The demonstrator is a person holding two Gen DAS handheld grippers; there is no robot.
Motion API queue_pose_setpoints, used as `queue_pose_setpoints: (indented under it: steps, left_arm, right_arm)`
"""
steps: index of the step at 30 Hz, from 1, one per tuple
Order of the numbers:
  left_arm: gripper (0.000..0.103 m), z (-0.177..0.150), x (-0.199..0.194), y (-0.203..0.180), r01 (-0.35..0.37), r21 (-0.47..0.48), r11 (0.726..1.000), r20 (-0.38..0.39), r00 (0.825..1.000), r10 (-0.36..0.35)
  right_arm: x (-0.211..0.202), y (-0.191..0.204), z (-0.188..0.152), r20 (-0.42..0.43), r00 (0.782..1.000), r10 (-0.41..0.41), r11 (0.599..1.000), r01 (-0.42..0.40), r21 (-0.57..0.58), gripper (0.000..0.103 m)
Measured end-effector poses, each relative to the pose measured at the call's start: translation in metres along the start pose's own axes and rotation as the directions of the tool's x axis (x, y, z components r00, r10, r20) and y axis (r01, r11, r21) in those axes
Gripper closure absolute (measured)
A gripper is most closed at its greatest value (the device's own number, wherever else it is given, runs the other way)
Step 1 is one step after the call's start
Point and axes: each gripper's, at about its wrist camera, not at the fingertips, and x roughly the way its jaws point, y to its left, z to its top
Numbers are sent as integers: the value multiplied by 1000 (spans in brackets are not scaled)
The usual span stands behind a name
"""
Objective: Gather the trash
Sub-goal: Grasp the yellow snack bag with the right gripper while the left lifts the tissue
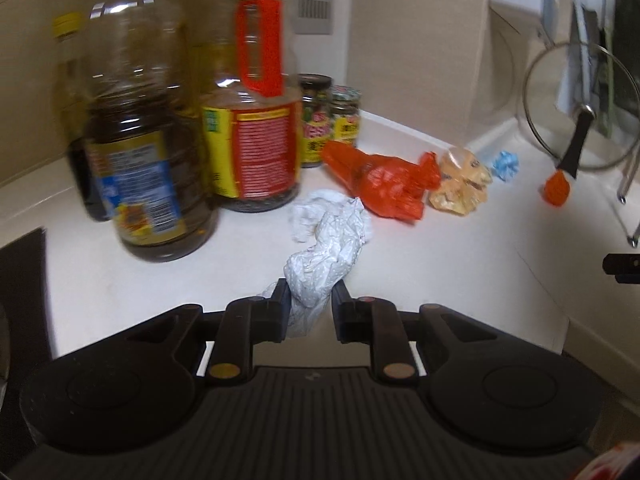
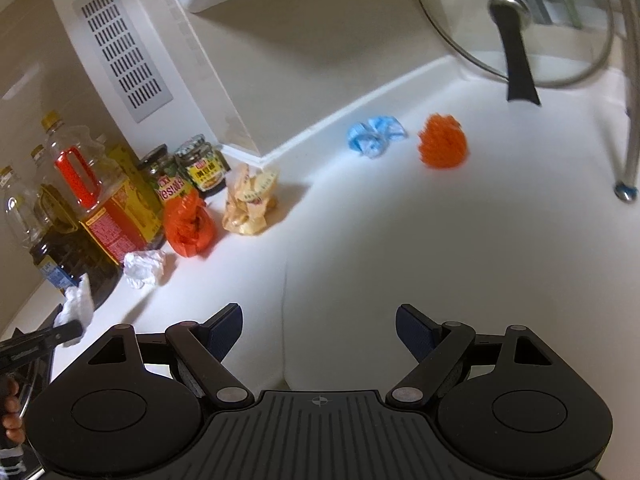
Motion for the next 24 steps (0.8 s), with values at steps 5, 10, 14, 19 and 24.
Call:
queue_pose_setpoints:
  steps: [5,10,14,19,24]
  left_arm:
    - [84,0,-13,17,-45,-47,998,8,999,45]
    - [84,-2,-22,33,-79,-102,992,8,997,80]
    - [84,-6,-30,45,-104,-129,986,7,994,106]
    - [84,-9,-36,59,-143,-151,978,3,989,146]
    - [84,-10,-39,71,-171,-168,971,2,985,174]
  right_arm:
    - [12,10,9,8,1000,20,999,-19,-29,19]
    - [27,20,15,0,999,34,998,-34,-61,19]
    - [44,27,20,1,998,59,994,-59,-91,19]
    - [75,32,37,30,994,102,990,-98,-106,20]
    - [111,35,58,55,988,142,987,-137,-88,20]
